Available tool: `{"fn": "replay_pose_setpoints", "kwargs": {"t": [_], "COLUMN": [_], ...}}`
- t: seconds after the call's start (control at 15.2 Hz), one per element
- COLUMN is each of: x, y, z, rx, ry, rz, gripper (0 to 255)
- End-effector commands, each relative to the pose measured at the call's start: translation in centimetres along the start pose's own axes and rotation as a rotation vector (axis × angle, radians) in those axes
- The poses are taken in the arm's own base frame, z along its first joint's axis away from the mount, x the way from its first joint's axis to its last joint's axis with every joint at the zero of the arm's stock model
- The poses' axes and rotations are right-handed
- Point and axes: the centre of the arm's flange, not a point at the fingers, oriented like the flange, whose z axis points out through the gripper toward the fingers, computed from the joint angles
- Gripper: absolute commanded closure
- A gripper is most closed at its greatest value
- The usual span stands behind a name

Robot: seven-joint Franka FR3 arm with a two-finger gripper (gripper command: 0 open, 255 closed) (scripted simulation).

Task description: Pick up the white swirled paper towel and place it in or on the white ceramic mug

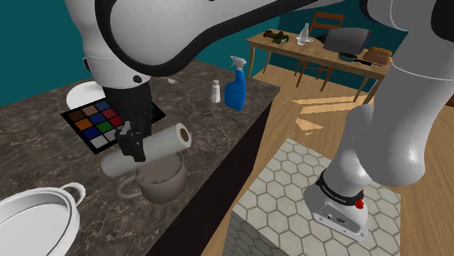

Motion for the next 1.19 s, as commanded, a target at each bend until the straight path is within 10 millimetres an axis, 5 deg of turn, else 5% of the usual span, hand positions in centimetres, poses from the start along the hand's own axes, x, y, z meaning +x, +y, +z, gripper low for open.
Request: {"fn": "replay_pose_setpoints", "kwargs": {"t": [0.0, 0.26, 0.79, 0.86, 1.12], "x": [0.0, 0.0, 0.0, 0.0, 0.0], "y": [0.0, 0.2, 0.2, 0.2, 0.2], "z": [1.0, 3.5, 3.5, 3.5, 3.5], "rx": [0.0, 0.0, 0.0, 0.0, 0.0], "ry": [0.0, 0.0, 0.0, 0.0, 0.0], "rz": [0.0, 0.0, 0.0, 0.0, 0.0], "gripper": [255, 255, 255, 0, 0]}}
